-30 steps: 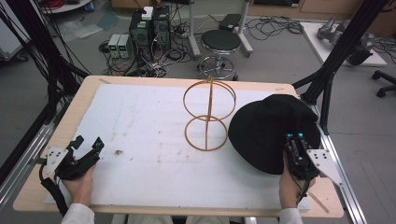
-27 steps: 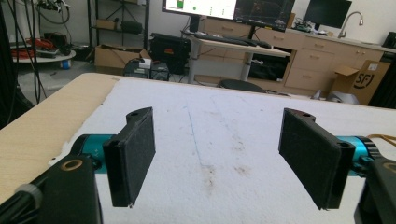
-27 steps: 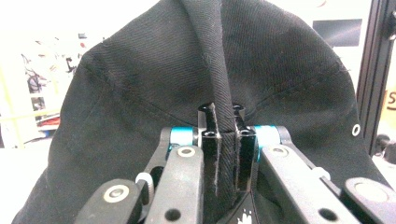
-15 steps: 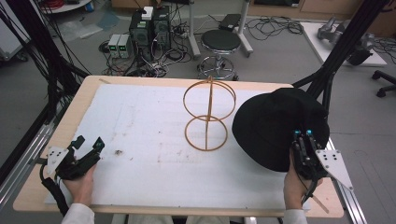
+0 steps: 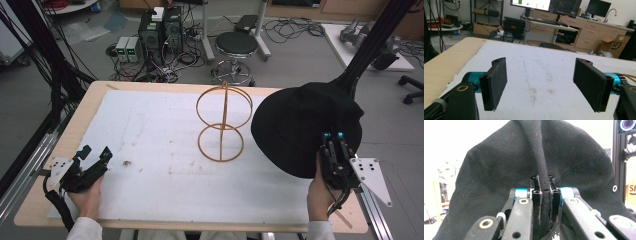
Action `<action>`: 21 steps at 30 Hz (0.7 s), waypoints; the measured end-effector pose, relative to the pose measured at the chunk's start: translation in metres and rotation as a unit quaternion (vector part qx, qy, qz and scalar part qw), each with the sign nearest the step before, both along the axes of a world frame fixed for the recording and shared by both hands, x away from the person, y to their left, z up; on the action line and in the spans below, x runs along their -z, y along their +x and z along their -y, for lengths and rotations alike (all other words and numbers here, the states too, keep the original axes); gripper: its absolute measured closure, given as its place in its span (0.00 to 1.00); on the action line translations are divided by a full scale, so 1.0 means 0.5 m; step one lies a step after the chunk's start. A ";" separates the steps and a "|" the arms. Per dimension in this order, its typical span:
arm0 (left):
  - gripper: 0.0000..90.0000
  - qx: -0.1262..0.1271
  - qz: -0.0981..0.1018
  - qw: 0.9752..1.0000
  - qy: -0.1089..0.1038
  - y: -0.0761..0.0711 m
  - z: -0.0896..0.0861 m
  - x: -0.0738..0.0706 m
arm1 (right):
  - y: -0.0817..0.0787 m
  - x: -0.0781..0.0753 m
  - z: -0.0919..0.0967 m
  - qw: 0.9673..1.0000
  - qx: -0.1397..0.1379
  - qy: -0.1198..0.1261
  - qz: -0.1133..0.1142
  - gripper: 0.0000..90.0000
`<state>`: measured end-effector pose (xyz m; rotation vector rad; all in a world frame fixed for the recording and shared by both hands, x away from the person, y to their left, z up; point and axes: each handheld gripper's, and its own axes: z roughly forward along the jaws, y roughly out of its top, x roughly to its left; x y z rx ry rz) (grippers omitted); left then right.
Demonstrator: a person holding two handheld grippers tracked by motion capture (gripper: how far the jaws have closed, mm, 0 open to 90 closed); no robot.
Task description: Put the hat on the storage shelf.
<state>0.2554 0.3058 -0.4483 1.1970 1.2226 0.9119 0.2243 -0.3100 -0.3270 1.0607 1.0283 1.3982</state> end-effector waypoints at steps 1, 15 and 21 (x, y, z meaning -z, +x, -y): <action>0.30 0.002 0.000 1.000 -0.001 -0.001 -0.002 0.000 | 0.000 -0.006 -0.002 1.000 -0.002 0.002 0.005 0.95; 0.30 -0.004 0.002 1.000 -0.013 -0.004 -0.011 -0.001 | 0.020 -0.076 -0.050 0.998 -0.042 0.017 0.047 0.95; 0.30 0.000 0.001 1.000 -0.016 -0.002 -0.011 -0.001 | 0.033 -0.098 -0.078 0.996 -0.066 0.025 0.054 0.95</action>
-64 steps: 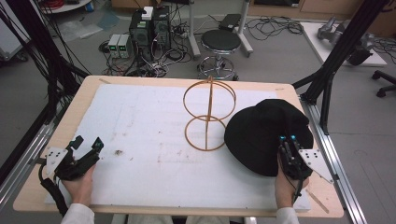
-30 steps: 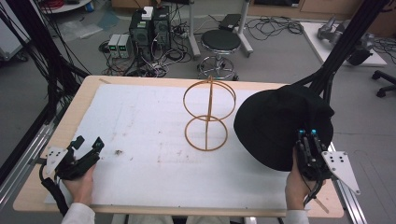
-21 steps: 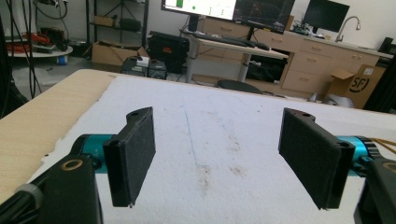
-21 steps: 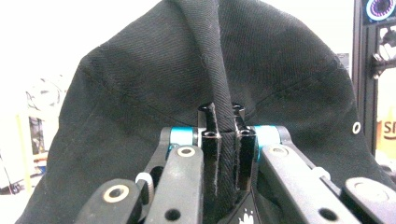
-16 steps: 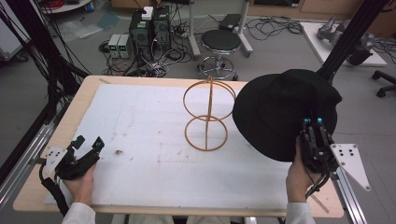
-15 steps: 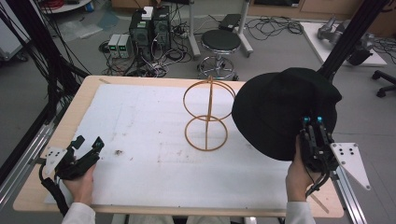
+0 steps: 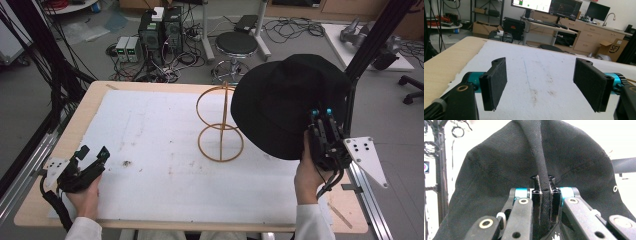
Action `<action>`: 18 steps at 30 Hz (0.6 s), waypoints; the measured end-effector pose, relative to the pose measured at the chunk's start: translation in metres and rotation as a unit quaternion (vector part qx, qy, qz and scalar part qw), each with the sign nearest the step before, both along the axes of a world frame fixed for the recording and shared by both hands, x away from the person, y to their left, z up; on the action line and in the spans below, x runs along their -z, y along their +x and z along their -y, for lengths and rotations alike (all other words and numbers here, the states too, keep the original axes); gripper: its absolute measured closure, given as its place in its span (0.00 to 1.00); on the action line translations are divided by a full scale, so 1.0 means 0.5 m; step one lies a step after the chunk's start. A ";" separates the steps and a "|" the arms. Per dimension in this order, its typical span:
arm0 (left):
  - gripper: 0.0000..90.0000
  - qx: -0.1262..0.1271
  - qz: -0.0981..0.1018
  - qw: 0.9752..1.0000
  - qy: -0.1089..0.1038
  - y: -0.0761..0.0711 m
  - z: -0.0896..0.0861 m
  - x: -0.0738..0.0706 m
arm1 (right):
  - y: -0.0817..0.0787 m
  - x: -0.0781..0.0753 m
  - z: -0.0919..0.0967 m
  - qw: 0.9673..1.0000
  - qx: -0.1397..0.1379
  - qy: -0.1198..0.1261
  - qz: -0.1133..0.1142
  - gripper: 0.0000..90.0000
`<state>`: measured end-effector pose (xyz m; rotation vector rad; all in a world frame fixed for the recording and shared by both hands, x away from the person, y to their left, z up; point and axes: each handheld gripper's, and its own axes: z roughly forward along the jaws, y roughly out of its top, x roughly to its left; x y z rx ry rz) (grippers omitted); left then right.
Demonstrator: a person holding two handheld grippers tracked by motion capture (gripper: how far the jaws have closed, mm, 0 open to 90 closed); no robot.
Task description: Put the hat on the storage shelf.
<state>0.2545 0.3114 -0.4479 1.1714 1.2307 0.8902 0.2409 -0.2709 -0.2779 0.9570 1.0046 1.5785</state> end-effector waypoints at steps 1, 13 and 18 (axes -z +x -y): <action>0.30 0.001 -0.001 1.000 0.001 0.001 0.000 0.000 | 0.002 -0.003 -0.004 1.000 -0.003 0.001 0.001 0.95; 0.30 0.005 0.000 1.000 0.006 0.003 0.004 0.000 | 0.042 -0.044 -0.080 0.999 -0.041 -0.004 0.008 0.95; 0.30 0.006 0.002 1.000 0.007 0.000 0.004 -0.001 | 0.070 -0.052 -0.119 0.998 -0.057 -0.003 0.002 0.95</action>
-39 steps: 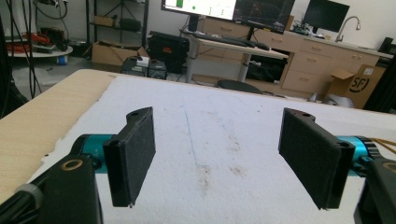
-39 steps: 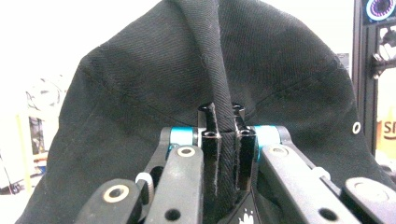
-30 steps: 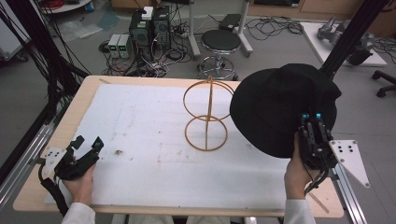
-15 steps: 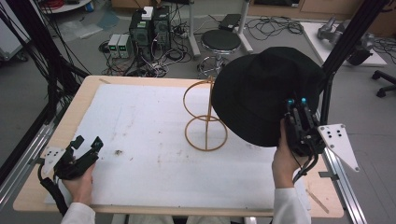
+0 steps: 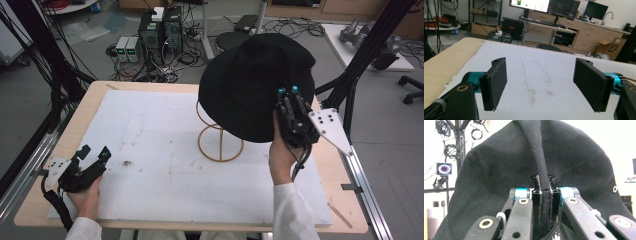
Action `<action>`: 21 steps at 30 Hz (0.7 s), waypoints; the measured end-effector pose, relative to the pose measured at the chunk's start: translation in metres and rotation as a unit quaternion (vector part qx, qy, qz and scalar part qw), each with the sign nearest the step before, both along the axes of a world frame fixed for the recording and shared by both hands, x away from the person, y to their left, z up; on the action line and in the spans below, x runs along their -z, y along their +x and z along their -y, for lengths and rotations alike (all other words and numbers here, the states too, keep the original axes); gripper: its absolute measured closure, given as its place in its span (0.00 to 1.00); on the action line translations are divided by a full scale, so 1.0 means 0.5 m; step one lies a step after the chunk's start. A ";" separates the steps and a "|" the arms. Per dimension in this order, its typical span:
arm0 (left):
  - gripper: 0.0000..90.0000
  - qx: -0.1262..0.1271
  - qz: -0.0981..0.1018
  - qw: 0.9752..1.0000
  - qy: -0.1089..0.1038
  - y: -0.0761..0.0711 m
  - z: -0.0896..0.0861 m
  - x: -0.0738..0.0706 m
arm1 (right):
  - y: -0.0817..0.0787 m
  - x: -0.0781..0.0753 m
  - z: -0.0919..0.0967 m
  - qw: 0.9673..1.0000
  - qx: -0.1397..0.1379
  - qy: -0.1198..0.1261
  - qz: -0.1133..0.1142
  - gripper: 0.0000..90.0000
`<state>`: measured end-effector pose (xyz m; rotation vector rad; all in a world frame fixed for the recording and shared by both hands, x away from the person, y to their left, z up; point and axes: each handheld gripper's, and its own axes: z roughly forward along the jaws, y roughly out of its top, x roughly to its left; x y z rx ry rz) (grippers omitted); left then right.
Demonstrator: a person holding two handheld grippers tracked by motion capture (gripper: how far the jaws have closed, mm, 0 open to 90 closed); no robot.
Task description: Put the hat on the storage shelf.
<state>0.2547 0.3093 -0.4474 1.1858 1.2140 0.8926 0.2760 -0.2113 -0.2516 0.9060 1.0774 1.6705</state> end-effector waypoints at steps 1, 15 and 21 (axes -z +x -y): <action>0.30 0.000 0.000 1.000 0.000 0.000 0.000 0.000 | 0.006 -0.001 -0.008 1.000 -0.005 -0.002 0.000 0.95; 0.30 -0.004 0.001 1.000 -0.002 -0.003 -0.006 0.000 | 0.058 -0.013 -0.084 0.999 -0.031 -0.023 -0.021 0.95; 0.30 -0.003 0.001 1.000 -0.001 -0.003 -0.006 0.000 | 0.073 0.001 -0.096 0.998 -0.037 -0.024 -0.041 0.95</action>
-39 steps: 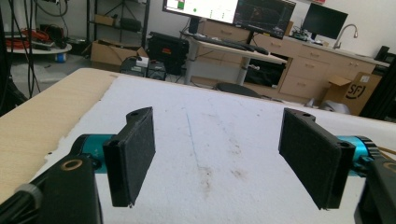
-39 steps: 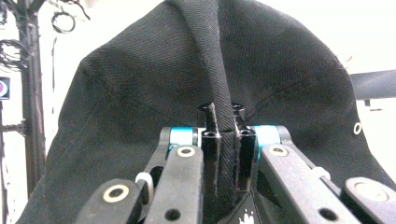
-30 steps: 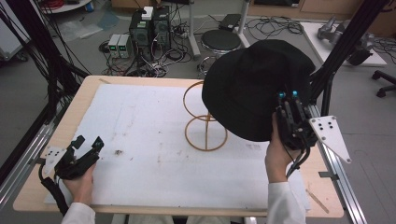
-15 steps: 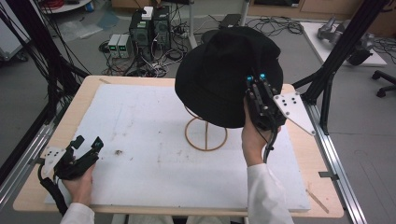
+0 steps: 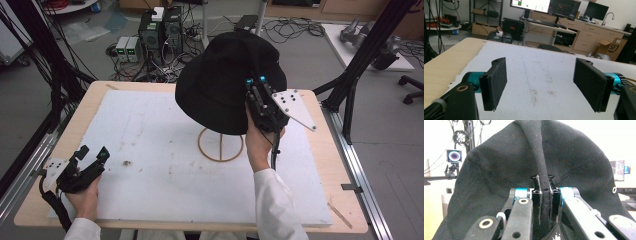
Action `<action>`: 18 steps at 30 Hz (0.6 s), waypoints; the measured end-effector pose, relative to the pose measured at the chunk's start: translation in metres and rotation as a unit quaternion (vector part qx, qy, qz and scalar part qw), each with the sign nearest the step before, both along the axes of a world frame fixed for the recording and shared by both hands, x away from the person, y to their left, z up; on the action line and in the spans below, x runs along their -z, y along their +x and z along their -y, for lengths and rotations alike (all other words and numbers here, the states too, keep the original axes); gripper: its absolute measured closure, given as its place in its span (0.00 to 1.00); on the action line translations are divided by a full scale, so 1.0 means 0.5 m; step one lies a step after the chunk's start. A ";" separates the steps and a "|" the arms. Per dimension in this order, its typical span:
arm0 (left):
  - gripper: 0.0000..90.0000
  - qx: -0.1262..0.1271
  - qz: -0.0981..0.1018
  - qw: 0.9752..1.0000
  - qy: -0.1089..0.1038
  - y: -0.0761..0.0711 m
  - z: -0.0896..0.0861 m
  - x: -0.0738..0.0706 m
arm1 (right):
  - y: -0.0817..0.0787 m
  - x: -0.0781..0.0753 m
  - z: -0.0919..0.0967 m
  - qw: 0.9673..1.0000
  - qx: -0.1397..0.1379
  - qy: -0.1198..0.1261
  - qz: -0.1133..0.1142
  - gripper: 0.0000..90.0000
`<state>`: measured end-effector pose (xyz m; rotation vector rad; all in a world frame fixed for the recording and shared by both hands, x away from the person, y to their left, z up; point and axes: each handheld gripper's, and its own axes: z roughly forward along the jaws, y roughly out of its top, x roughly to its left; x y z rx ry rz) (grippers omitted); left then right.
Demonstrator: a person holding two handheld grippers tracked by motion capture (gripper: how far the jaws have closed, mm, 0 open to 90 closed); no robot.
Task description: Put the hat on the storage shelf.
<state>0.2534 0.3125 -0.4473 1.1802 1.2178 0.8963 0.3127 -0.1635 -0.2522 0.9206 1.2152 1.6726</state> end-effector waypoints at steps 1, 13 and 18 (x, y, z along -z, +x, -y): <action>0.30 0.000 0.000 1.000 0.000 0.000 0.000 0.000 | 0.007 0.010 -0.005 1.000 -0.004 -0.004 -0.010 0.95; 0.30 0.002 -0.001 1.000 -0.002 0.001 0.000 0.001 | 0.023 0.064 -0.030 0.998 -0.018 -0.033 -0.051 0.95; 0.30 0.003 -0.002 1.000 -0.002 0.003 -0.001 0.002 | 0.029 0.084 -0.033 0.997 -0.023 -0.039 -0.066 0.95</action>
